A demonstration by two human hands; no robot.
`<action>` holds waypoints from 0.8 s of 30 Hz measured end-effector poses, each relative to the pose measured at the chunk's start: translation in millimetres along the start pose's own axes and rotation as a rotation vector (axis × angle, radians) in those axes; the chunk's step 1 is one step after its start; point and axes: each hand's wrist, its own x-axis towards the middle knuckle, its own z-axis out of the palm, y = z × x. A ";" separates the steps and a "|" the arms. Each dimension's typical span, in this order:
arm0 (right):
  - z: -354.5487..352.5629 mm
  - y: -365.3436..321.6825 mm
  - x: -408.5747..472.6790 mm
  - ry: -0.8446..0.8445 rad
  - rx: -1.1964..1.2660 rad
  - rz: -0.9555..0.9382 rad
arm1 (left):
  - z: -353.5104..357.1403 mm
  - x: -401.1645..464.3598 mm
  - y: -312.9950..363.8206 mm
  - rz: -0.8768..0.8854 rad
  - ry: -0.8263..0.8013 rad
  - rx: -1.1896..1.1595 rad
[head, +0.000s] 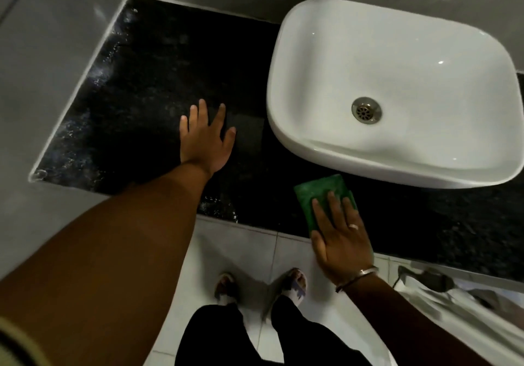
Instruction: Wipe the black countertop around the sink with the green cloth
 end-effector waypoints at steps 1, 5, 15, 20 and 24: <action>-1.2 -4.7 0.1 -0.013 -0.016 0.030 | -1.0 1.1 -2.3 0.017 -0.014 -0.012; -8.9 -41.3 14.4 -0.036 -0.063 -0.050 | -15.7 27.2 -38.5 0.163 -0.043 0.021; -17.9 -238.1 139.6 -0.042 -0.029 -0.337 | -40.6 107.6 -228.1 0.223 -0.041 0.046; -9.7 -242.8 129.5 -0.103 -0.162 -0.940 | -39.1 113.3 -230.9 0.273 -0.039 -0.013; -24.9 -211.8 169.6 -0.062 -0.212 -0.975 | -39.8 113.4 -231.4 0.268 -0.014 -0.056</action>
